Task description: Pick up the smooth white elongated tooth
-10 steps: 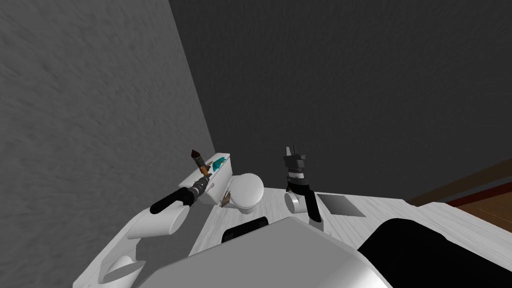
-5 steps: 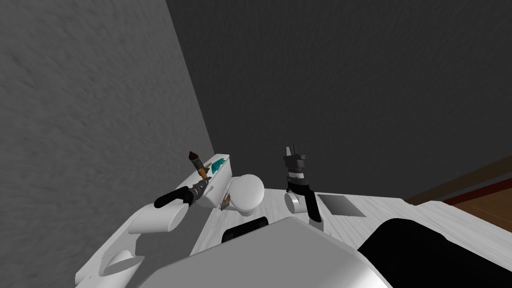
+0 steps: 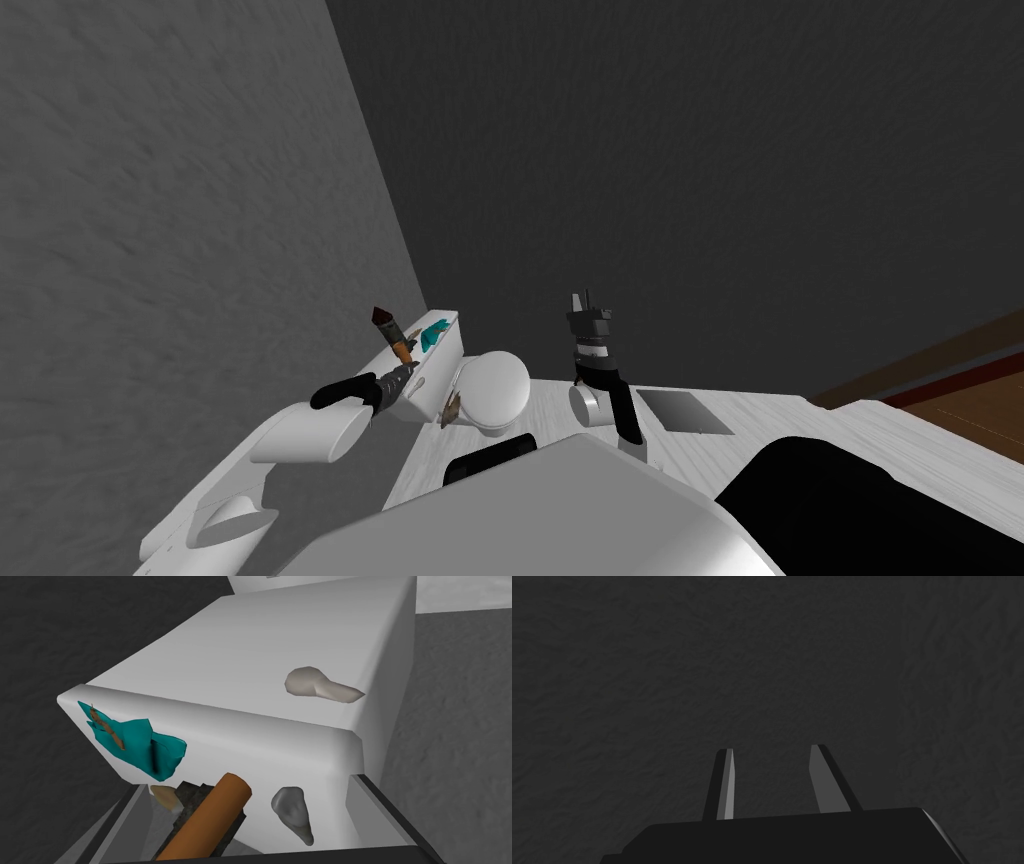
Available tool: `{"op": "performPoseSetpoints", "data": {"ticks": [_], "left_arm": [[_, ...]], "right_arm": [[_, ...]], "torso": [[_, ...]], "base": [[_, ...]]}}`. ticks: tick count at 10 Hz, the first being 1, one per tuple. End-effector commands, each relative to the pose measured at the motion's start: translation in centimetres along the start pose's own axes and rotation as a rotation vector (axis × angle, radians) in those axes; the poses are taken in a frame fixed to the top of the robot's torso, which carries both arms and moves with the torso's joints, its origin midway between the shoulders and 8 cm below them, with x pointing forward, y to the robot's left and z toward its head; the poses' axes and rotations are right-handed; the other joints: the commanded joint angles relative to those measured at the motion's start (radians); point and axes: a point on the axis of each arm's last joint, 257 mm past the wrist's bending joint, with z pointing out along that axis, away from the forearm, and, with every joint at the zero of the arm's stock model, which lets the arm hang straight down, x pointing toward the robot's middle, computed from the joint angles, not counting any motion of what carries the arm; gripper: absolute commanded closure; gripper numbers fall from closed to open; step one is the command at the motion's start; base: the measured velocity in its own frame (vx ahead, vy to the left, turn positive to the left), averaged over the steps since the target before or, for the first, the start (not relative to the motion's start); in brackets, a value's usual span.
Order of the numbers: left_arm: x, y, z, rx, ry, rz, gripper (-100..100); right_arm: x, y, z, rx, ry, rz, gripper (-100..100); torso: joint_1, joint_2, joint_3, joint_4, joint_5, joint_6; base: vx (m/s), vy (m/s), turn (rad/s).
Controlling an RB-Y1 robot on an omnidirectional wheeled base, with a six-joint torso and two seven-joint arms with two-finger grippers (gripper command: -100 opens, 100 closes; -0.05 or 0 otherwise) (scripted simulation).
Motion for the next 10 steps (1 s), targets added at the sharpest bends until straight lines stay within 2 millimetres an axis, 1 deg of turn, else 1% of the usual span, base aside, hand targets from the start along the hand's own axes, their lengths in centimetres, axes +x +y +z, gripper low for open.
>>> {"op": "performPoseSetpoints", "data": {"ticks": [1, 2, 4, 5, 8, 10], "left_arm": [[-0.2, 1.2, 0.1, -0.055, 0.011, 0.028, -100], [-0.1, 1.7, 0.1, -0.071, 0.015, 0.028, -100], [-0.5, 3.1, -0.1, -0.137, 0.026, 0.061, -100], [-0.5, 3.4, -0.2, -0.145, 0.028, 0.061, -100], [-1.2, 5.3, -0.7, -0.232, 0.038, 0.103, -100], [-1.7, 6.2, -1.1, -0.273, 0.038, 0.124, -100]], "right_arm": [[0.0, 0.0, 0.0, 0.000, 0.000, 0.000, 0], [0.0, 0.0, 0.0, 0.000, 0.000, 0.000, 0], [0.0, 0.0, 0.0, 0.000, 0.000, 0.000, 0], [0.0, 0.0, 0.0, 0.000, 0.000, 0.000, 0], [0.0, 0.0, 0.0, 0.000, 0.000, 0.000, 0], [0.0, 0.0, 0.0, 0.000, 0.000, 0.000, 0]], "torso": [[0.000, 0.000, 0.000, 0.000, 0.000, 0.000], [0.000, -0.002, -0.001, 0.000, 0.000, 0.000], [0.001, -0.001, -0.001, 0.000, 0.000, 0.000], [0.001, -0.002, -0.001, 0.000, 0.000, 0.000], [0.000, 0.000, 0.000, 0.000, 0.000, 0.000], [0.000, 0.000, 0.000, 0.000, 0.000, 0.000]], "base": [[0.084, 0.019, -0.034], [0.064, 0.024, -0.012], [0.070, 0.032, -0.025], [0.057, 0.022, -0.012], [0.051, 0.018, -0.020], [0.045, 0.020, -0.024]]}}
